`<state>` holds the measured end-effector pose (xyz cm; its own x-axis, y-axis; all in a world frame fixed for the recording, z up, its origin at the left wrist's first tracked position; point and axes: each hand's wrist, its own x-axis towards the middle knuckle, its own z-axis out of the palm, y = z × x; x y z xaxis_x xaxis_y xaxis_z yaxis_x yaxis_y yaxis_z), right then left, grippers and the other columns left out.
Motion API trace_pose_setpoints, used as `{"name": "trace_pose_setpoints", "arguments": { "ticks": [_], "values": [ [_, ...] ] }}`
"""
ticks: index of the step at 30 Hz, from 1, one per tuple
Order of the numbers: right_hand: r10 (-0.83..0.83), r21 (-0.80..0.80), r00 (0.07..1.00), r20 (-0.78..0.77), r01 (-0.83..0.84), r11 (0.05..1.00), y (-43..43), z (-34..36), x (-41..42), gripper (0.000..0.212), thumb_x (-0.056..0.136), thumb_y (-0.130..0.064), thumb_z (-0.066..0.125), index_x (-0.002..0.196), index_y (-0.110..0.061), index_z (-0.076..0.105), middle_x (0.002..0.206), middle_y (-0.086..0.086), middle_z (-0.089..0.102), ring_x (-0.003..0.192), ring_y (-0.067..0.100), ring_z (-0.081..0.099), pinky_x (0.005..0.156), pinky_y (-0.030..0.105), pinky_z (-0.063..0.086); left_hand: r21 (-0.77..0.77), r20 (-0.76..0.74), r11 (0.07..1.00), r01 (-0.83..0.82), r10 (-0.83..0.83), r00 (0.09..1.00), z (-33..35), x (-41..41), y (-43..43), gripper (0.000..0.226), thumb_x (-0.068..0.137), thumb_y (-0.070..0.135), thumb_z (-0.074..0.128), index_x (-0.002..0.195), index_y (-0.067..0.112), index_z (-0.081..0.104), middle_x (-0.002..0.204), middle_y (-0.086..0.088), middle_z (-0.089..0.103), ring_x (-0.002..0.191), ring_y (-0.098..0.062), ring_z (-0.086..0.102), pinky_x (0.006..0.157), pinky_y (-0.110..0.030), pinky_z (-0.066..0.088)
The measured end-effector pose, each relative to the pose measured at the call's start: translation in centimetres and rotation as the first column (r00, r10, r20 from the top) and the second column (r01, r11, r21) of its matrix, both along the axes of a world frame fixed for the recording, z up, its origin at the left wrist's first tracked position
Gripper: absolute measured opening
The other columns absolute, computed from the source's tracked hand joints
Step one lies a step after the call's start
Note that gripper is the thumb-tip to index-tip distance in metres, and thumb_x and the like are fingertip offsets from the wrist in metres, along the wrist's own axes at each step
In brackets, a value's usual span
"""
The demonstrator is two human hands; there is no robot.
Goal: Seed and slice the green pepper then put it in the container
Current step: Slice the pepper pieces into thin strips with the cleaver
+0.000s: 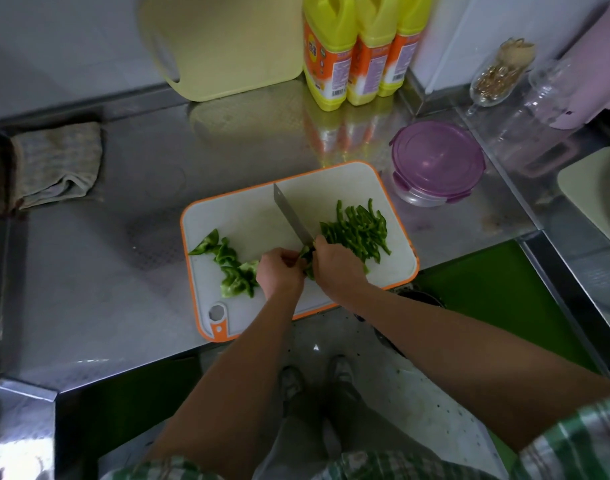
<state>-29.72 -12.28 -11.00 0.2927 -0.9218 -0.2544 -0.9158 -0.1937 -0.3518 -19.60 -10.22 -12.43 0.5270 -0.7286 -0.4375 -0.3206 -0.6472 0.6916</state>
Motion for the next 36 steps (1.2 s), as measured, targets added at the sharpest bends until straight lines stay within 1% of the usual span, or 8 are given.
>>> {"name": "trace_pose_setpoints", "arguments": {
  "ticks": [5, 8, 12, 16, 21, 23, 29, 36],
  "values": [
    [-0.039, -0.037, 0.997, 0.073, 0.042, 0.998, -0.4, -0.7, -0.6, 0.022, 0.103, -0.022, 0.035, 0.109, -0.006, 0.049, 0.082, 0.011, 0.062, 0.072, 0.029, 0.062, 0.054, 0.033, 0.038, -0.048, 0.054, 0.998, 0.036, -0.033, 0.998, 0.1, -0.2, 0.1, 0.011, 0.086, 0.019, 0.07, 0.096, 0.012, 0.07, 0.09, -0.003, 0.072, 0.084, -0.023, 0.067, 0.077, -0.036, 0.055],
    [-0.066, -0.031, 0.994, 0.086, 0.069, 0.997, -0.3, -0.8, -0.5, 0.021, 0.102, -0.022, 0.035, 0.108, -0.007, 0.049, 0.077, 0.008, 0.057, 0.07, 0.028, 0.061, 0.054, 0.033, 0.039, -0.017, 0.08, 1.0, 0.019, -0.018, 0.997, 0.3, -0.5, -0.2, 0.012, 0.089, 0.018, 0.066, 0.1, 0.012, 0.069, 0.095, -0.005, 0.071, 0.091, -0.024, 0.066, 0.077, -0.031, 0.051],
    [-0.037, -0.004, 0.996, 0.087, 0.037, 0.999, -0.3, -0.7, -1.3, 0.02, 0.102, -0.02, 0.036, 0.108, -0.007, 0.049, 0.067, 0.0, 0.047, 0.06, 0.022, 0.051, 0.049, 0.029, 0.032, -0.021, 0.08, 0.999, -0.033, 0.035, 0.996, 0.4, -0.5, -0.3, 0.015, 0.09, 0.017, 0.064, 0.103, 0.011, 0.067, 0.1, -0.006, 0.07, 0.094, -0.026, 0.064, 0.08, -0.033, 0.05],
    [-0.041, 0.027, 0.987, 0.154, 0.037, 0.999, 0.3, -0.6, -2.9, 0.017, 0.101, -0.019, 0.038, 0.102, -0.006, 0.049, 0.06, -0.002, 0.04, 0.05, 0.012, 0.038, 0.044, 0.026, 0.023, 0.0, 0.04, 0.997, -0.077, 0.077, 0.996, 0.0, -0.1, -0.6, 0.018, 0.088, 0.021, 0.069, 0.103, 0.012, 0.069, 0.101, -0.005, 0.071, 0.095, -0.025, 0.065, 0.082, -0.034, 0.053],
    [-0.036, 0.0, 0.973, 0.227, 0.036, 0.999, 0.4, -0.1, -3.3, 0.014, 0.1, -0.018, 0.041, 0.098, -0.007, 0.049, 0.064, 0.004, 0.049, 0.05, 0.015, 0.043, 0.045, 0.026, 0.027, 0.047, -0.039, 0.994, -0.097, 0.099, 0.994, -0.2, -0.1, -0.7, 0.02, 0.081, 0.028, 0.076, 0.097, 0.016, 0.07, 0.094, -0.005, 0.073, 0.089, -0.025, 0.069, 0.081, -0.041, 0.058],
    [-0.019, -0.004, 0.97, 0.243, 0.021, 1.0, 0.4, 0.3, -3.4, 0.012, 0.1, -0.018, 0.041, 0.094, -0.008, 0.047, 0.061, 0.002, 0.047, 0.048, 0.012, 0.042, 0.043, 0.025, 0.026, 0.062, -0.062, 0.993, -0.096, 0.1, 0.993, -0.3, -0.2, -0.7, 0.02, 0.08, 0.024, 0.077, 0.097, 0.017, 0.069, 0.094, -0.005, 0.073, 0.088, -0.026, 0.07, 0.08, -0.042, 0.058],
    [-0.003, 0.019, 0.973, 0.229, -0.001, 1.0, 0.9, 0.7, -3.1, 0.012, 0.1, -0.017, 0.041, 0.088, -0.014, 0.041, 0.058, -0.002, 0.042, 0.049, 0.012, 0.041, 0.046, 0.026, 0.029, 0.074, -0.083, 0.991, -0.109, 0.115, 0.99, -0.5, -0.4, -0.9, 0.017, 0.078, 0.019, 0.079, 0.093, 0.016, 0.071, 0.092, -0.006, 0.073, 0.085, -0.026, 0.07, 0.079, -0.042, 0.059],
    [-0.032, 0.101, 0.982, 0.185, 0.013, 0.995, 1.1, 0.8, -3.1, 0.012, 0.099, -0.017, 0.041, 0.093, -0.008, 0.046, 0.062, -0.001, 0.044, 0.055, 0.017, 0.046, 0.052, 0.028, 0.033, 0.069, -0.114, 0.988, -0.136, 0.143, 0.983, -0.9, -0.4, -0.9, 0.012, 0.079, 0.013, 0.078, 0.09, 0.011, 0.073, 0.09, -0.009, 0.073, 0.084, -0.029, 0.07, 0.079, -0.043, 0.059]
  ]
}}
